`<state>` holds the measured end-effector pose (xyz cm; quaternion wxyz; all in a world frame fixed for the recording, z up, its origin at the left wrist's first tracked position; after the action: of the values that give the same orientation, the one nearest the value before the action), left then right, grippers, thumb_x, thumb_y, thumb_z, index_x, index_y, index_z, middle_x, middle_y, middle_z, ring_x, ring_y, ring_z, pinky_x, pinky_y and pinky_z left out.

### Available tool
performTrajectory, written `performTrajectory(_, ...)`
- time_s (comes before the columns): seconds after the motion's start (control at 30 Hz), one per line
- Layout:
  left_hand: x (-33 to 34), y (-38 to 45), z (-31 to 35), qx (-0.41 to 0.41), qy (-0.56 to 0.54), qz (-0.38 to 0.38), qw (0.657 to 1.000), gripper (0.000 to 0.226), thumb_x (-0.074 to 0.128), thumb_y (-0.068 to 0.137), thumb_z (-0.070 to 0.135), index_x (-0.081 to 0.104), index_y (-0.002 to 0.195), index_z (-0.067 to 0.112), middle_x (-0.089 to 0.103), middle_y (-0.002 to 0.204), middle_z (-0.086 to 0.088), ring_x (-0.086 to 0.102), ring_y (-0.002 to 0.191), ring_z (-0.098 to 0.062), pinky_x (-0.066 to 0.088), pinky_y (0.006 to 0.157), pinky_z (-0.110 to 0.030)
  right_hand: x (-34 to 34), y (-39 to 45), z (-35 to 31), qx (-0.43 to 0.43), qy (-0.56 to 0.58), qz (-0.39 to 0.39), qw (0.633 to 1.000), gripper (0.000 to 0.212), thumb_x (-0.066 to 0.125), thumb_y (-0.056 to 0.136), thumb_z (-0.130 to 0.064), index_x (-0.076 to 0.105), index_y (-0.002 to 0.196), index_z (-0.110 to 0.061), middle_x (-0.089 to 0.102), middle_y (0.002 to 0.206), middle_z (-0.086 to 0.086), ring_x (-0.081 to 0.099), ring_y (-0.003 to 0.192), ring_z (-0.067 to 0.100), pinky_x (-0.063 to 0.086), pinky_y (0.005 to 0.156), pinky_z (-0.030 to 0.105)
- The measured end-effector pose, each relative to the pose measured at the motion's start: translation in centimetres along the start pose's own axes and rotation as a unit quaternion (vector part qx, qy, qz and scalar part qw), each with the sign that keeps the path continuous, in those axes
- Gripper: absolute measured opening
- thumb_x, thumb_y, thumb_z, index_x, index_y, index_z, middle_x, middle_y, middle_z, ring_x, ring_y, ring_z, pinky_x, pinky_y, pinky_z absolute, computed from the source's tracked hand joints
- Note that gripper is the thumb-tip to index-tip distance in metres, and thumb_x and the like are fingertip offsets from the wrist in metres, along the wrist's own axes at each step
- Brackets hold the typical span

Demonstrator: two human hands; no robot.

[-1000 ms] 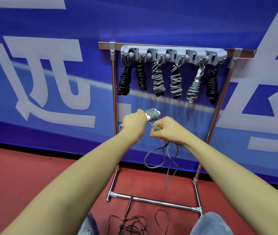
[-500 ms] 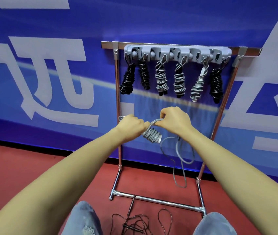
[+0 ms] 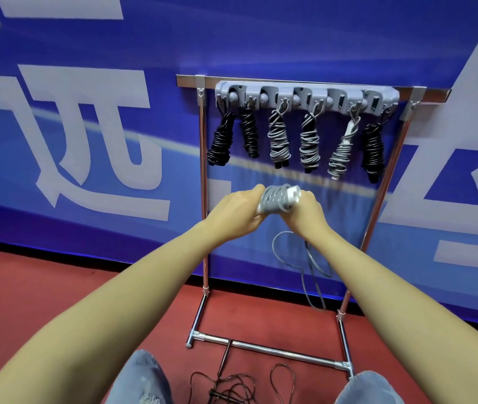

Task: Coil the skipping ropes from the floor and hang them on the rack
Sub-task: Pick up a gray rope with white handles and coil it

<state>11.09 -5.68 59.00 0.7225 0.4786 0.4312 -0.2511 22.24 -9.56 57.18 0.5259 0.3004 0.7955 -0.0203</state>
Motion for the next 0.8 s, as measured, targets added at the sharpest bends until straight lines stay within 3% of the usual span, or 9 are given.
performTrajectory(0.07, 0.0, 0.4, -0.2, -0.077, -0.074, 0.022, 0.994, 0.027, 0.052, 0.093, 0.026, 0.045, 0.104, 0.003, 0.062, 0.091, -0.02, 0.055, 0.081, -0.042, 0.032, 0.056, -0.036, 0.8, -0.2, -0.2, 0.009, 0.059, -0.017, 0.998, 0.016, 0.054, 0.09, -0.023, 0.052, 0.076, -0.016, 0.051, 0.068, 0.001, 0.051, 0.069, 0.029, 0.038, 0.059, 0.031)
performTrajectory(0.17, 0.4, 0.5, -1.0, -0.186, -0.135, 0.029, 0.973, 0.021, 0.051, 0.092, 0.021, 0.038, 0.101, 0.007, 0.056, 0.086, -0.015, 0.052, 0.073, -0.037, 0.032, 0.051, -0.036, 2.2, -0.5, -1.2, -0.031, 0.105, -0.064, 0.992, 0.023, 0.057, 0.086, -0.021, 0.044, 0.067, -0.02, 0.053, 0.06, 0.002, 0.054, 0.053, 0.028, 0.051, 0.056, 0.041)
performTrajectory(0.23, 0.6, 0.7, -1.3, -0.208, -0.099, 0.024, 0.973, 0.017, 0.046, 0.093, 0.015, 0.037, 0.103, 0.005, 0.056, 0.09, -0.017, 0.048, 0.072, -0.034, 0.028, 0.053, -0.035, 2.7, -0.8, -1.3, -0.03, 0.125, -0.093, 0.987, 0.028, 0.06, 0.085, -0.019, 0.043, 0.063, -0.015, 0.051, 0.056, 0.005, 0.051, 0.047, 0.026, 0.052, 0.054, 0.043)
performTrajectory(0.37, 1.3, 0.4, -3.1, -0.243, -0.014, 0.007, 0.97, 0.016, 0.043, 0.093, 0.004, 0.042, 0.108, -0.001, 0.061, 0.102, -0.02, 0.057, 0.087, -0.039, 0.032, 0.061, -0.037, 3.4, -1.3, -1.7, -0.034, 0.136, -0.133, 0.981, 0.026, 0.064, 0.083, -0.011, 0.051, 0.061, -0.01, 0.051, 0.051, 0.006, 0.05, 0.041, 0.02, 0.05, 0.048, 0.03)
performTrajectory(0.5, 2.3, 0.1, -4.0, -0.229, 0.088, -0.043, 0.969, 0.018, 0.044, 0.091, -0.002, 0.046, 0.109, -0.002, 0.06, 0.102, -0.017, 0.06, 0.09, -0.037, 0.036, 0.063, -0.037, 3.5, -1.4, -2.1, -0.06, 0.064, -0.149, 0.985, 0.014, 0.06, 0.078, -0.01, 0.056, 0.064, -0.012, 0.055, 0.052, 0.001, 0.056, 0.048, 0.022, 0.054, 0.058, 0.038)
performTrajectory(0.6, 3.0, -0.5, -5.2, -0.221, 0.167, -0.09, 0.957, 0.021, 0.047, 0.088, -0.004, 0.051, 0.109, -0.001, 0.063, 0.102, -0.013, 0.063, 0.092, -0.034, 0.038, 0.065, -0.035, 3.2, -2.1, -3.2, -0.116, -0.053, -0.156, 0.979, 0.006, 0.055, 0.077, -0.013, 0.056, 0.072, -0.013, 0.06, 0.069, 0.005, 0.058, 0.069, 0.03, 0.048, 0.059, 0.039)
performTrajectory(0.7, 3.9, -1.0, -5.4, -0.162, 0.252, -0.146, 0.943, 0.023, 0.045, 0.088, -0.004, 0.051, 0.11, 0.002, 0.065, 0.105, -0.01, 0.063, 0.096, -0.031, 0.036, 0.065, -0.032, 1.9, -2.5, -5.3, -0.202, -0.191, -0.101, 0.955, 0.008, 0.049, 0.083, -0.011, 0.054, 0.083, -0.017, 0.055, 0.079, 0.003, 0.054, 0.079, 0.03, 0.033, 0.056, 0.031)
performTrajectory(0.8, 4.5, -0.9, -4.8, -0.083, 0.306, -0.165, 0.934, 0.017, 0.045, 0.092, 0.007, 0.052, 0.107, 0.004, 0.065, 0.1, -0.006, 0.065, 0.089, -0.028, 0.035, 0.061, -0.03, 1.0, -2.5, -6.7, -0.24, -0.229, -0.047, 0.942, 0.018, 0.045, 0.089, -0.014, 0.058, 0.101, -0.017, 0.057, 0.099, 0.002, 0.058, 0.089, 0.029, 0.031, 0.06, 0.032)
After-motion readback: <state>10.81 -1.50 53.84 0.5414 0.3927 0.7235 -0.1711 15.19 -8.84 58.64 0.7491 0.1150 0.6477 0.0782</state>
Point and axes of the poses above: each hand's wrist, its own y-axis towards the middle knuckle, its own x-axis out of the palm, z = x × y, the point moved 9 cm from there along y, towards the middle knuckle
